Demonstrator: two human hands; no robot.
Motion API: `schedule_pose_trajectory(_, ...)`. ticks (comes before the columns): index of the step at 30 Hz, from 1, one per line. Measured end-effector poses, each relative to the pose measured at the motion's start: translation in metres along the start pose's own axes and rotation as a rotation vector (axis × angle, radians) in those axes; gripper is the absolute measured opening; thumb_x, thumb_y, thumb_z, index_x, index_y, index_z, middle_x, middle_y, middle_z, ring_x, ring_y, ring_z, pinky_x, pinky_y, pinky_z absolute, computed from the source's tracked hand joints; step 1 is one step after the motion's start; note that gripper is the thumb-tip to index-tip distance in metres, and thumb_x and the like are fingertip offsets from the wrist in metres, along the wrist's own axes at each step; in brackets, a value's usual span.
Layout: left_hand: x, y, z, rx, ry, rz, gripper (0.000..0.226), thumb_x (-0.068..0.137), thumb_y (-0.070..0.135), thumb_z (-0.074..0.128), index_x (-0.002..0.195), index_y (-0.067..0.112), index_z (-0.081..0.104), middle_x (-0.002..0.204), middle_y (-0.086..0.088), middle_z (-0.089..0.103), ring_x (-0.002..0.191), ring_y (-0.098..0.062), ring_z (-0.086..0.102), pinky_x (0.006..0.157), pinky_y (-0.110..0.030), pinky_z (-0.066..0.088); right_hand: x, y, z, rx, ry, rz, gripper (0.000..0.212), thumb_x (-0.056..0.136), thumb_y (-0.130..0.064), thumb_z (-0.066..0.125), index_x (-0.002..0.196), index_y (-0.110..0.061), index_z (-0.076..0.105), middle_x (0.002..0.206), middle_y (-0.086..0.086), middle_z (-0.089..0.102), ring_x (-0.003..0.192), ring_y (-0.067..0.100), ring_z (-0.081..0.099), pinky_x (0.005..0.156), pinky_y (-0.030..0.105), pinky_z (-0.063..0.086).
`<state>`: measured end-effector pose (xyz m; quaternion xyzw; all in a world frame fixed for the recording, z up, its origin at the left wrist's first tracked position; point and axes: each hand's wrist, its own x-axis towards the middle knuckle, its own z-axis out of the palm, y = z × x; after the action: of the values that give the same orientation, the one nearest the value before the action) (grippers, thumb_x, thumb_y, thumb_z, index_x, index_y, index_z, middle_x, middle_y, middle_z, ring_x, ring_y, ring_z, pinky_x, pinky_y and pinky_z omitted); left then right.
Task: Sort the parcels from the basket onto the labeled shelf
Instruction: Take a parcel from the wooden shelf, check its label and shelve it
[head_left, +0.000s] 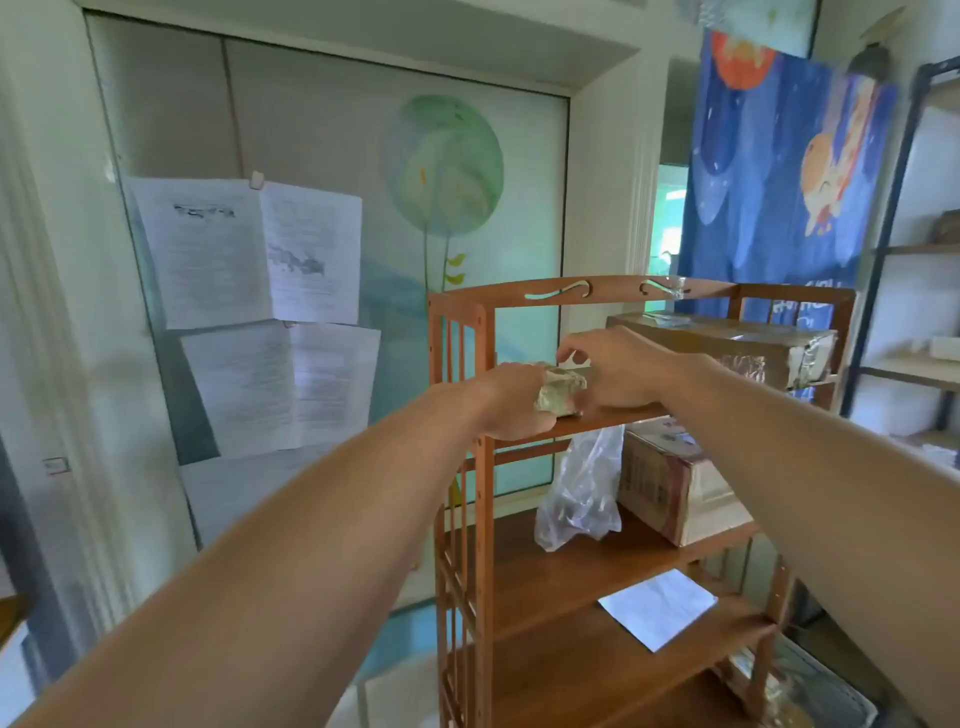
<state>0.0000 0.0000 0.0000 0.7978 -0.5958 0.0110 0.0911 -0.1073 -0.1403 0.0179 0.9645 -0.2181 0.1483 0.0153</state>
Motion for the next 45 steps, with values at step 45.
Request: schedule_pose_trajectory(45,-0.083,-0.029,-0.019,-0.404,0.516,-0.186,0.006,0.091,0.01,0.075,0.095,0.01,0.081,0.097,-0.002,0.073,0.088,-0.015,0.066,0.07,-0.022,0.047,-0.063,-0.092,-0.006,0.112,0.304,0.084,0.021,0.08,-0.031,0.081,0.09,-0.019,0.066,0.084,-0.006,0.061,0.072,0.007,0.054,0.065,0.021,0.048)
